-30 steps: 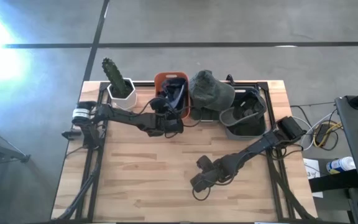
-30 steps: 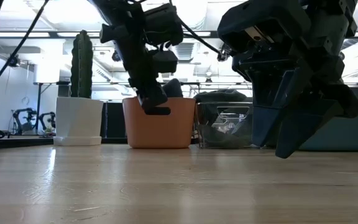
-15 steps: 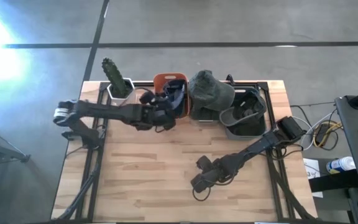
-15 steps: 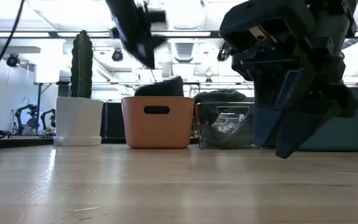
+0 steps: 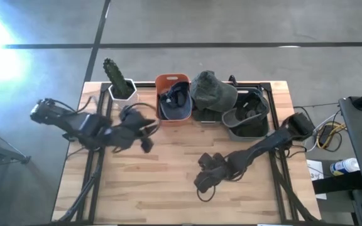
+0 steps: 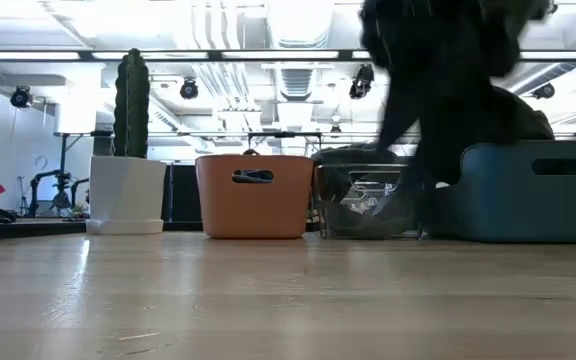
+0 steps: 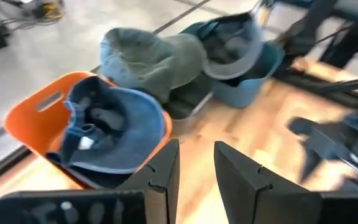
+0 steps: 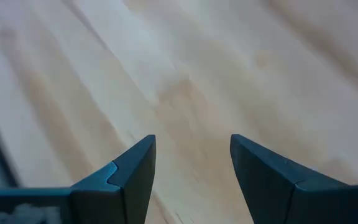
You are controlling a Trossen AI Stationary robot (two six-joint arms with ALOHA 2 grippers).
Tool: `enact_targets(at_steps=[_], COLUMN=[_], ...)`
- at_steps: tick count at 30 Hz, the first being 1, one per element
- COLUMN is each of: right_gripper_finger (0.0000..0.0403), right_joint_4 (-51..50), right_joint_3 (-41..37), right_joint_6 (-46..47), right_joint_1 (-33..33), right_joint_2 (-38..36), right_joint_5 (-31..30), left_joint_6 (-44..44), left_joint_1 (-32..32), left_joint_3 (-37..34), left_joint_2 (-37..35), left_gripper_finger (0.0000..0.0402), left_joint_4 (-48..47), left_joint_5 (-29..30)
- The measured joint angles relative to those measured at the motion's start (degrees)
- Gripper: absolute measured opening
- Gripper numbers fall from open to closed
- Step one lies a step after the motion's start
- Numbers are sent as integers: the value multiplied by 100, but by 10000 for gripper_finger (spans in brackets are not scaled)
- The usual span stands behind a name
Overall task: Pick & Place hat
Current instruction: Return To Home Position
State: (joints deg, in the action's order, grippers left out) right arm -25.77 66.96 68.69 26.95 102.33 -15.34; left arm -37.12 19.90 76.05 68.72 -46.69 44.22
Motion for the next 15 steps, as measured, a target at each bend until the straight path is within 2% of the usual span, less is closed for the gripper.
enact_targets(at_steps=[5, 9, 12, 15], right_gripper_finger=[203, 203, 203, 203], right_joint_4=[71, 113, 304, 495], right_joint_3=[0, -7, -88, -170], right_joint_6=[-1024, -1738, -2229, -2783], right_joint_1=[-208, -292, -282, -156], right_joint_2=[-969, -1881, -2529, -3094], right_joint_5=[-363, -1052, -1677, -2413], left_joint_6=[-734, -1051, -1040, -782], left_joint_1=[775, 949, 890, 829], left_joint_3=[-179, -525, -1035, -1684], left_joint_2=[-458, -617, -753, -878], left_gripper_finger=[94, 94, 94, 94], left_joint_4=[0, 123, 565, 1499], left_joint_5=[238, 295, -148, -777])
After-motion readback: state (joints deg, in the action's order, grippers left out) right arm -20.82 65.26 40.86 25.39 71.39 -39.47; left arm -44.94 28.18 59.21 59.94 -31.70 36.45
